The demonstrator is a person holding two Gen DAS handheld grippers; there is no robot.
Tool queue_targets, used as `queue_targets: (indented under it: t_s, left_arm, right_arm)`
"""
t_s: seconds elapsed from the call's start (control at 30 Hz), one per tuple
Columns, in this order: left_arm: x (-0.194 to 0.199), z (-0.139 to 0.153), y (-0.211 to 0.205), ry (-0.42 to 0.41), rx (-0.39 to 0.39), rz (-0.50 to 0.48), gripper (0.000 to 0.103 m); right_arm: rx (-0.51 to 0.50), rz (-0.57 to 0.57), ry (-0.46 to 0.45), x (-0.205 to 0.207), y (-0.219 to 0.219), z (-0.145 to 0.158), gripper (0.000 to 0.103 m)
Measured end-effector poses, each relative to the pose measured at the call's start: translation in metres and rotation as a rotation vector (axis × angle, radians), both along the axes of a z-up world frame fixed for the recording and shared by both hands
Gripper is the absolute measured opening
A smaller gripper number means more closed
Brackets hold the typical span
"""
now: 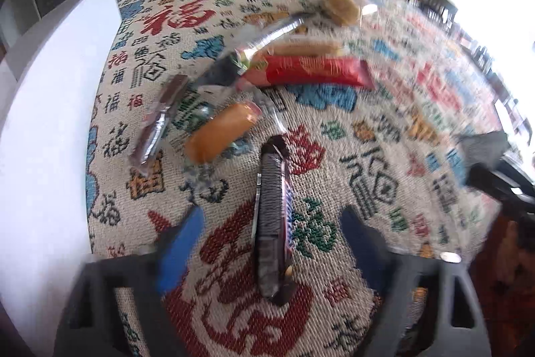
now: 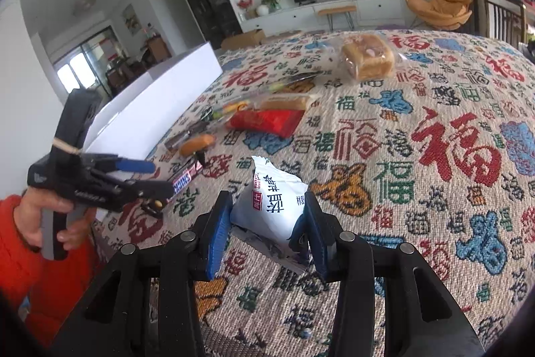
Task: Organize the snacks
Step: 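Carry the Snickers bar and white pack into the cardboard box and release both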
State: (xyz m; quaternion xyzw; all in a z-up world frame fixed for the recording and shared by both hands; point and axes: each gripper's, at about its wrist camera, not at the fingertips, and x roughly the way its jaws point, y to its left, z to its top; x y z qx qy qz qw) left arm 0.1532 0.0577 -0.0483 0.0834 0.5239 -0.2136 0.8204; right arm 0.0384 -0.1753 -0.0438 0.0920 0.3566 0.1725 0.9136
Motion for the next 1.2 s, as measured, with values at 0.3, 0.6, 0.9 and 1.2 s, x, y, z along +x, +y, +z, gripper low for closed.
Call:
queue_targets:
  t_s: [0.3,0.6,0.9,1.2]
  left_arm:
    - [-0.023,0.018,0.022,-0.025,-0.214,0.145,0.017]
    - [-0.049,0.126,0.116,-0.160,-0.458,0.258,0.017]
    - [-0.034,0.157,0.273,-0.283,-0.125,0.699,0.071]
    - [-0.053,0.142,0.239,-0.310,-0.155,0.696,0.090]
  right_arm:
    - [-0.015,-0.033,0.002,-0.007,-0.003,-0.006,0.045]
    - [0.040,0.158,0.004,0.026,0.066,0.034,0.045]
    - [0.222,0.499,-0.085,0.098,0.245,0.164,0.066]
    - [0.209,0.319,0.005,0.124,0.172,0.116,0.078]
